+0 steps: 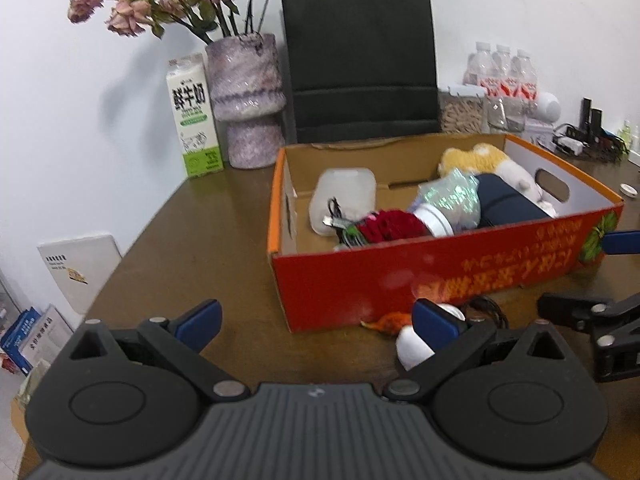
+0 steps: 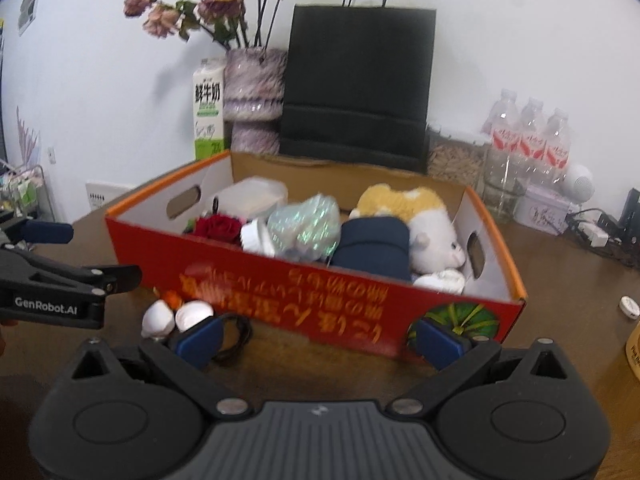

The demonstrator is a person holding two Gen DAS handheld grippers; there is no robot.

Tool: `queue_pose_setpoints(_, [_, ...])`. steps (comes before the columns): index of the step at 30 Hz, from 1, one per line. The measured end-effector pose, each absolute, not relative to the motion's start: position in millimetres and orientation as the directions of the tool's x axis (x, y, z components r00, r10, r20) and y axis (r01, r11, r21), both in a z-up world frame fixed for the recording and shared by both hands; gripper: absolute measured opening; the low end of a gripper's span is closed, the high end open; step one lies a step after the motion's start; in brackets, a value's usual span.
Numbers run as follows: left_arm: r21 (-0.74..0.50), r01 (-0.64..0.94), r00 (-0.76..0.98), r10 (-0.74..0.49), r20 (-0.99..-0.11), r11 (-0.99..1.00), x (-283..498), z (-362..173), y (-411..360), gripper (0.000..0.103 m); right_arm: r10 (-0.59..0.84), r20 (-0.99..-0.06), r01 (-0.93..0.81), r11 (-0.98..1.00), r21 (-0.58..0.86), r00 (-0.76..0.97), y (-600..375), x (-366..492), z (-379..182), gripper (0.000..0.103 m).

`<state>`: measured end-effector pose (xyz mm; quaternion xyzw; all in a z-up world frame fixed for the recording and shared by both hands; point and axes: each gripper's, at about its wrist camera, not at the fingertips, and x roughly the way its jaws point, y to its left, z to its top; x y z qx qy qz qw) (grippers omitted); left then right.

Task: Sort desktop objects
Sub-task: 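Withdraw both tools from the box toward the remaining caps, then grasp the small white cap with the left tool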

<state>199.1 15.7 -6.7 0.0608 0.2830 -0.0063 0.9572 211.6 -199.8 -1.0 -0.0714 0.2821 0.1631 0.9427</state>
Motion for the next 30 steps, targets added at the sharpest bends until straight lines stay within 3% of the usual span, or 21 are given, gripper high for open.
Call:
queue_pose_setpoints(13, [0.045,0.135,0.788,-0.080,-0.610,0.990,209,-25,6,0.100,0.263,-0.595,-0.337,0.941,-0.014,0.759,-204,218,-18,0.103])
queue_pose_setpoints(18, [0.018,0.173,0.770,-0.124,-0.626,0.985,213,-29,-1,0.074,0.269,-0.604,-0.334,0.943,0.005,0.750,-206,220,-22,0.103])
queue_pose_setpoints(21, [-0.029,0.237,0.754,-0.203,-0.624,0.971,210,-29,-3,0.043,0.273,-0.610,-0.333,0.943,0.016,0.744,-207,221,-24,0.103])
queue_pose_setpoints(22, [-0.029,0.250,0.753,-0.213,-0.623,0.968,209,-29,-4,0.027,0.274,-0.611,-0.333,0.943,0.017,0.743,-207,221,-24,0.103])
queue_pose_setpoints(30, [-0.081,0.231,0.759,-0.231,-0.608,0.970,206,-28,5,0.027,0.274,-0.616,-0.336,0.942,0.017,0.739,-205,221,-28,0.103])
